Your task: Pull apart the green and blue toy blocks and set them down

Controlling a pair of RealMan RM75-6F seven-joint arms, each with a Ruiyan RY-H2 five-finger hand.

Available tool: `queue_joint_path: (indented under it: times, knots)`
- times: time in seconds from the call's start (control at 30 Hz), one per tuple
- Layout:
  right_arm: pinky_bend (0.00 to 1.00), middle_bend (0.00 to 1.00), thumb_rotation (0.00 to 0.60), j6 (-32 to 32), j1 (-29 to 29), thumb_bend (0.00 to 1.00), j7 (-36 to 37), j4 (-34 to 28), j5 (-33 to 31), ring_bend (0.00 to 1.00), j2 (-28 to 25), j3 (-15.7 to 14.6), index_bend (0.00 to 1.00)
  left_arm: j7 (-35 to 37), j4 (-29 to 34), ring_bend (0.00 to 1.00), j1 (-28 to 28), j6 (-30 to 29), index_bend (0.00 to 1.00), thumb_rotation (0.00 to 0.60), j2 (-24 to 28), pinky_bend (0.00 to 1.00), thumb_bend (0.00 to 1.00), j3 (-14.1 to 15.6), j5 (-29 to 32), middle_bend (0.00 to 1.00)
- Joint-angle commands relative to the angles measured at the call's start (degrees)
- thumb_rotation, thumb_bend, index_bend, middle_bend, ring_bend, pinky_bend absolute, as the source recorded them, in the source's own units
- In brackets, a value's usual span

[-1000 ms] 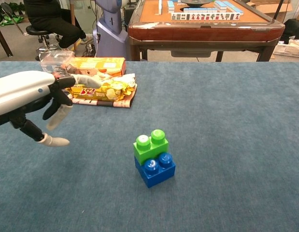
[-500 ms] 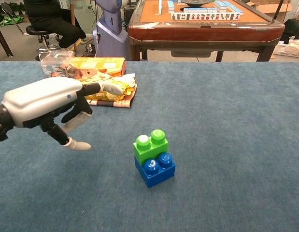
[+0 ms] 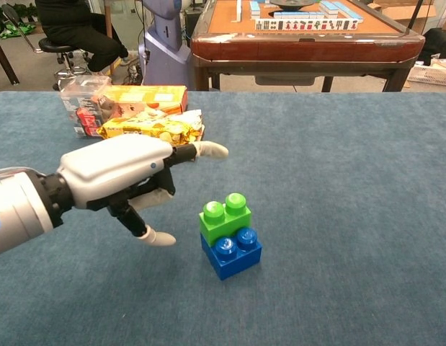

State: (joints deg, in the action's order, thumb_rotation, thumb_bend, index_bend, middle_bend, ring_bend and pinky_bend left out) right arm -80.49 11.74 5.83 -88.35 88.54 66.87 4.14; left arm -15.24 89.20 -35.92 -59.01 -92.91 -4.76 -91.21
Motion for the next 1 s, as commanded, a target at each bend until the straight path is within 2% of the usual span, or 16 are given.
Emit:
queue_joint_path:
  times: [0.03,0.33,0.73,1.0]
  knots:
    - [0.42,0.28,0.600,-0.1,-0.1,0.00,0.2,0.1,-0.1,0.31,0.0,0.0,0.14,-3.7,-2.0,0.84,-0.7,-0.7,0.00,0.600,-2.5,0.98,0.00,0.0,-0.4,0.92]
    - [0.42,0.28,0.600,-0.7,-0.4,0.00,1.0,0.5,0.0,0.31,-0.1,-0.1,0.14,-10.2,-2.7,0.85,-1.3,0.1,0.00,0.600,-5.6,0.98,0.00,0.5,1.7,0.93]
    - [0.42,0.28,0.600,-1.2,-0.5,0.00,2.1,0.9,0.1,0.31,-0.1,0.1,0.14,-12.5,-2.7,0.86,-2.0,-0.9,0.00,0.600,-8.4,0.99,0.00,1.0,1.8,0.94]
    - [0.42,0.29,0.600,-1.4,-0.7,0.00,2.8,1.5,0.1,0.31,0.1,0.0,0.15,-13.7,-4.9,0.87,-3.0,-2.0,0.00,0.600,-10.7,1.00,0.00,0.7,0.6,0.96]
